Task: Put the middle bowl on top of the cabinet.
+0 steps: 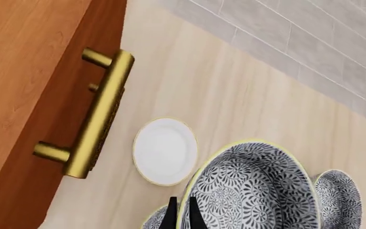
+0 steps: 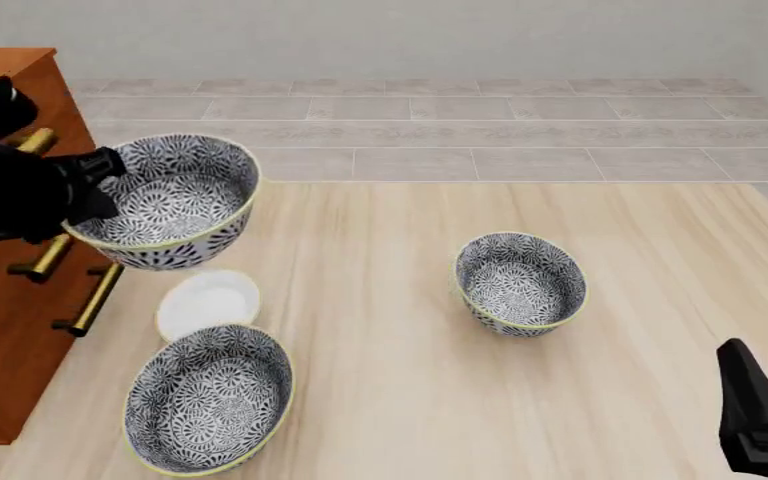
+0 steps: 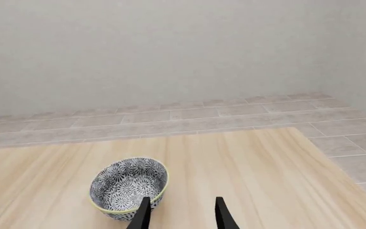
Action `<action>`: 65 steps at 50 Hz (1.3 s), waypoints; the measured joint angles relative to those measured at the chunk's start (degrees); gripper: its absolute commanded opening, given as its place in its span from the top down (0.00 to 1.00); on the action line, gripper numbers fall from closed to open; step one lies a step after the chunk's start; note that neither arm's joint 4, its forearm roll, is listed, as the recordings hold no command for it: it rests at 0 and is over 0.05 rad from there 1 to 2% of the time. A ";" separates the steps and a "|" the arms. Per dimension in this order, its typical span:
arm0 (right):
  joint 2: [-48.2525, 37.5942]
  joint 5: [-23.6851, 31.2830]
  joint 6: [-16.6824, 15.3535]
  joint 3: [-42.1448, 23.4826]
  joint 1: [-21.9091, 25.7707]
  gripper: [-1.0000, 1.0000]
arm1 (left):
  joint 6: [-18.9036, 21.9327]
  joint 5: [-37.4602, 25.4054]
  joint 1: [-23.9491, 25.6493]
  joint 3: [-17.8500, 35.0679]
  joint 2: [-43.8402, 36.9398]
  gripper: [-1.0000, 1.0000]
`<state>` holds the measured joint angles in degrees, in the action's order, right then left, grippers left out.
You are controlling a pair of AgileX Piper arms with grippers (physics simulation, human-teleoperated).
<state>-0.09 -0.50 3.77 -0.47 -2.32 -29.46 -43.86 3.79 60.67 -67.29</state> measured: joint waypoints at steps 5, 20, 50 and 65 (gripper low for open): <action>0.00 -0.03 0.00 0.02 -0.01 0.00 | -0.44 -1.73 -1.41 0.63 0.68 1.00; 0.04 -0.27 0.14 0.04 -0.29 0.00 | -2.33 -5.87 -5.13 2.17 2.26 1.00; 0.05 -0.51 0.59 -0.02 -0.82 0.00 | 0.39 -12.49 -11.05 11.12 3.19 1.00; 0.05 -0.46 0.52 0.02 -0.73 0.00 | -0.47 -15.22 -12.42 16.94 2.49 1.00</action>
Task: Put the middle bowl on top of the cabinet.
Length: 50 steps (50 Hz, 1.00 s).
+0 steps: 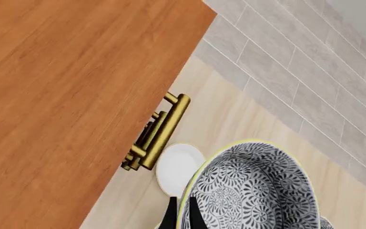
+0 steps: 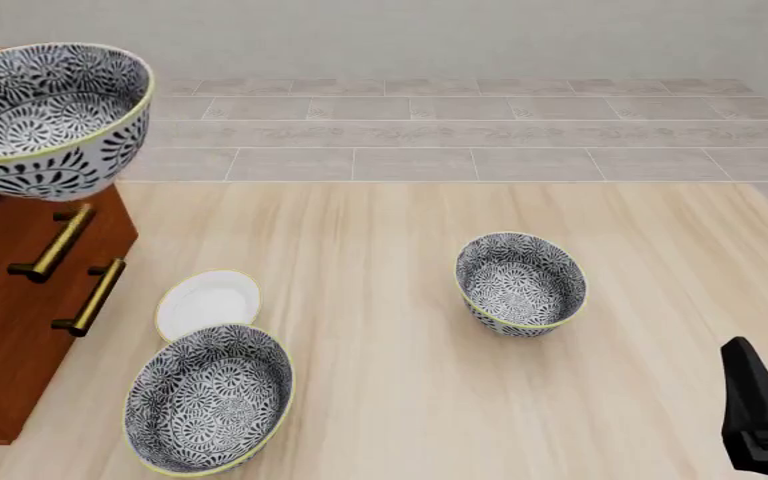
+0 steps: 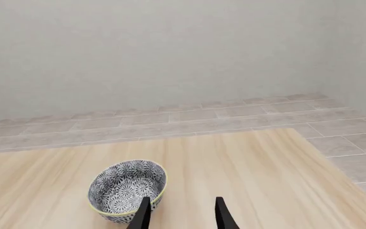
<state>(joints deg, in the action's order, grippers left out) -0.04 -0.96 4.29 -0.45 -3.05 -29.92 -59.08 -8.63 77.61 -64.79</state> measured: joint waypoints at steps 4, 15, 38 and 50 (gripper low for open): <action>0.00 0.00 -0.05 0.05 0.04 0.00 | -0.18 -0.67 -0.38 1.46 -0.26 1.00; -0.01 0.16 -0.24 0.03 0.21 0.00 | -0.48 -2.74 -2.43 5.91 -1.07 1.00; -0.02 0.34 -0.31 -0.01 0.24 0.00 | -1.81 -7.60 -8.45 16.93 -4.45 1.00; -0.05 0.40 -0.39 0.05 0.35 0.00 | -3.21 -9.87 -12.10 23.50 -6.79 1.00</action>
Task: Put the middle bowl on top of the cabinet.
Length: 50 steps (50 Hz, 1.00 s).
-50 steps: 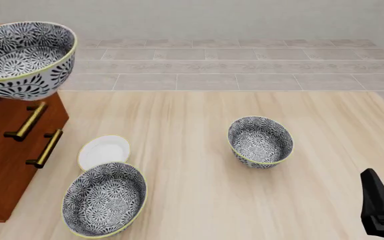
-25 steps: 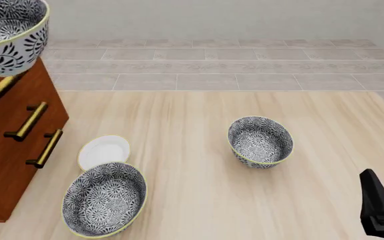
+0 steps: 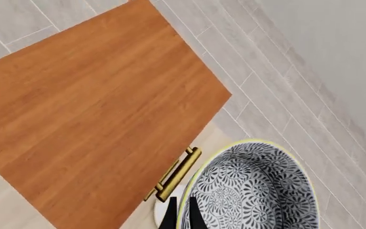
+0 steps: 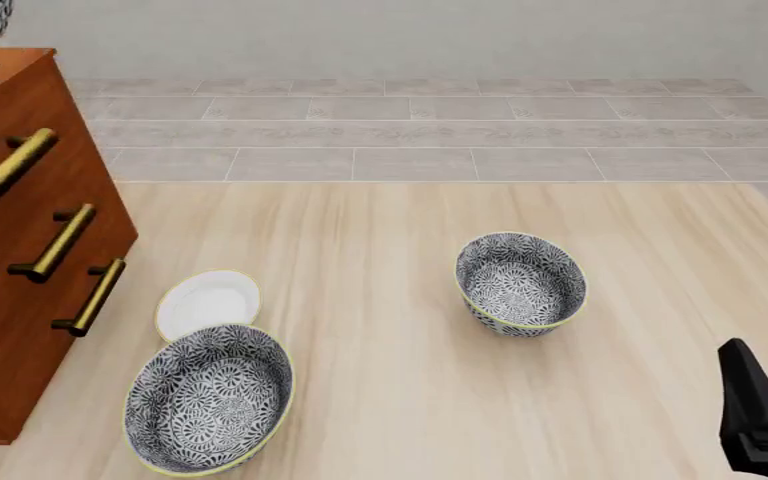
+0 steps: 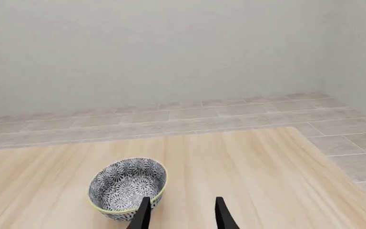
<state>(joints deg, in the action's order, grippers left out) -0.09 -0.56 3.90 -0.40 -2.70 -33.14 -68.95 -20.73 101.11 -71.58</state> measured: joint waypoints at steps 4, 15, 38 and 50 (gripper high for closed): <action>-0.01 0.05 -0.04 -0.02 0.05 0.00 | -0.44 -0.35 -1.08 1.16 -0.53 1.00; -0.03 0.33 -0.24 -0.18 0.23 0.00 | -2.04 -0.82 -4.67 3.29 -2.00 1.00; -0.02 0.17 -0.29 0.06 0.16 0.00 | -2.22 -0.95 -13.72 6.63 -5.92 1.00; -0.03 0.20 -0.23 -0.01 -0.02 0.00 | -2.58 -0.95 -16.06 7.21 -8.36 1.00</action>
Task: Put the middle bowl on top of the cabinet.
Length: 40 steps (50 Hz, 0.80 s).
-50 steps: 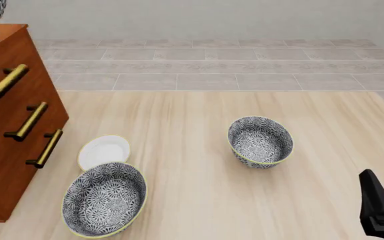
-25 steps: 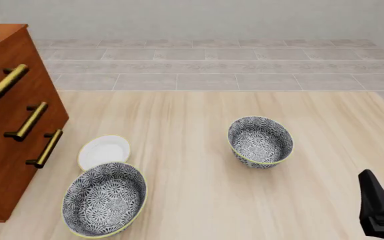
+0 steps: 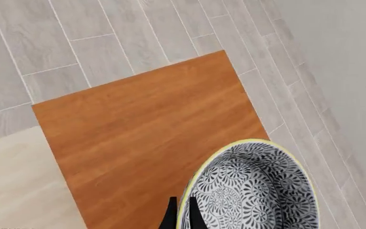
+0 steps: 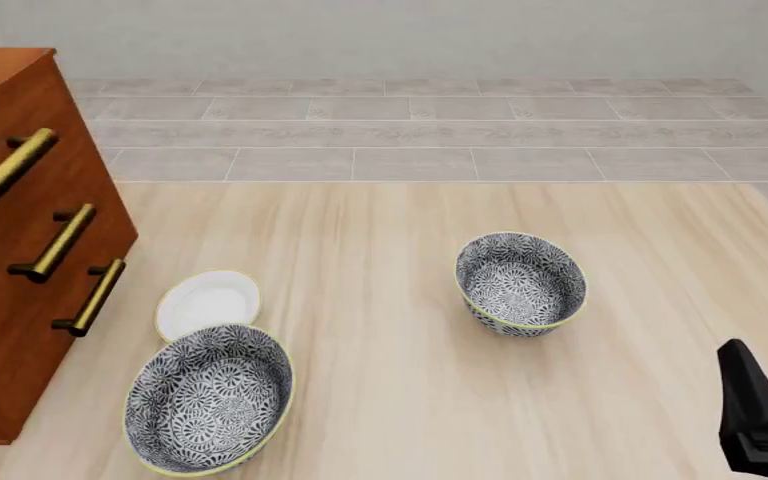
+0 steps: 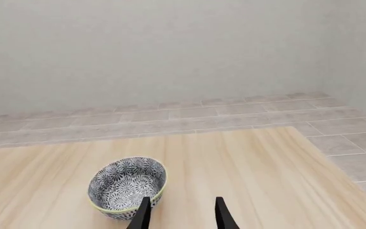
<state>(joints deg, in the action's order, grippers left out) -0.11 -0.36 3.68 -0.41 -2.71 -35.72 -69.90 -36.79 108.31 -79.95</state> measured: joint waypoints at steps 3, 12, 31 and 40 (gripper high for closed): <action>0.00 -0.01 0.01 -0.01 -0.05 0.00 | 0.03 0.01 -0.39 -0.01 -0.66 1.00; 0.02 -0.04 0.04 0.00 -0.23 0.00 | 0.23 0.40 -1.14 -0.84 -2.53 1.00; 0.04 -0.05 0.12 -0.03 -0.50 0.00 | 1.09 2.27 -2.82 -3.23 -4.90 1.00; 0.05 -0.12 0.23 -0.01 -0.59 0.00 | 1.18 2.82 -2.83 -4.08 -5.22 1.00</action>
<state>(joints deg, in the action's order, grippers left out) -0.06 -0.48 3.90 -0.41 -3.30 -34.54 -67.08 -39.62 104.23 -85.17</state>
